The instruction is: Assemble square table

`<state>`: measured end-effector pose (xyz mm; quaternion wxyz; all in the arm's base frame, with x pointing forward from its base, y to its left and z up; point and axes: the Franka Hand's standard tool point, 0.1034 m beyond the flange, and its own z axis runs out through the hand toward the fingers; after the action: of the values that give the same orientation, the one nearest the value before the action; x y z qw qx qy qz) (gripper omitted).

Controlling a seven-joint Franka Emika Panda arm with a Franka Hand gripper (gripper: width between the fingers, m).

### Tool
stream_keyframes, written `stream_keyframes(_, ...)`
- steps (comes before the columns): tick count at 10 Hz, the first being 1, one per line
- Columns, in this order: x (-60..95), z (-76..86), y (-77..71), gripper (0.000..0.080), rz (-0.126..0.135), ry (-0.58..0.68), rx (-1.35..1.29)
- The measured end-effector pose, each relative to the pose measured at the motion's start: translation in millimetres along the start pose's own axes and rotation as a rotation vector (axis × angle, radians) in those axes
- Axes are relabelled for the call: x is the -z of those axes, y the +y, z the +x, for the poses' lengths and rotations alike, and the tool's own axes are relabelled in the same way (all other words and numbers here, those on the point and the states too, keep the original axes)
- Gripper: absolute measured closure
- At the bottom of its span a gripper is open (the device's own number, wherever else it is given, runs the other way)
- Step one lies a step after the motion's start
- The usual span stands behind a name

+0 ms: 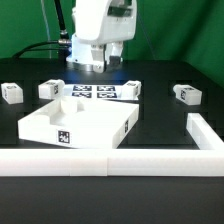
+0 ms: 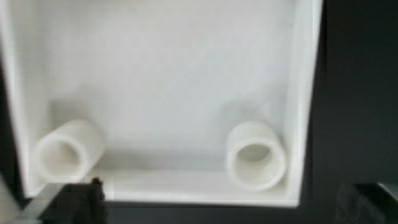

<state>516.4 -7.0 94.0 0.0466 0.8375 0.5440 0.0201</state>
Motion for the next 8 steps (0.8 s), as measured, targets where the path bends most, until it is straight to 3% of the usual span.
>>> stream_keyframes(2, -16.4, 0.7, -8.4, 0.015, -0.012, 0.024, -0.007)
stream_keyframes(6, -18.8, -0.5, -10.8, 0.015, -0.003, 0.02, -0.006)
stream_keyframes(8, -49.9, -16.0, -35.4, 0.015, 0.029, 0.014, -0.015)
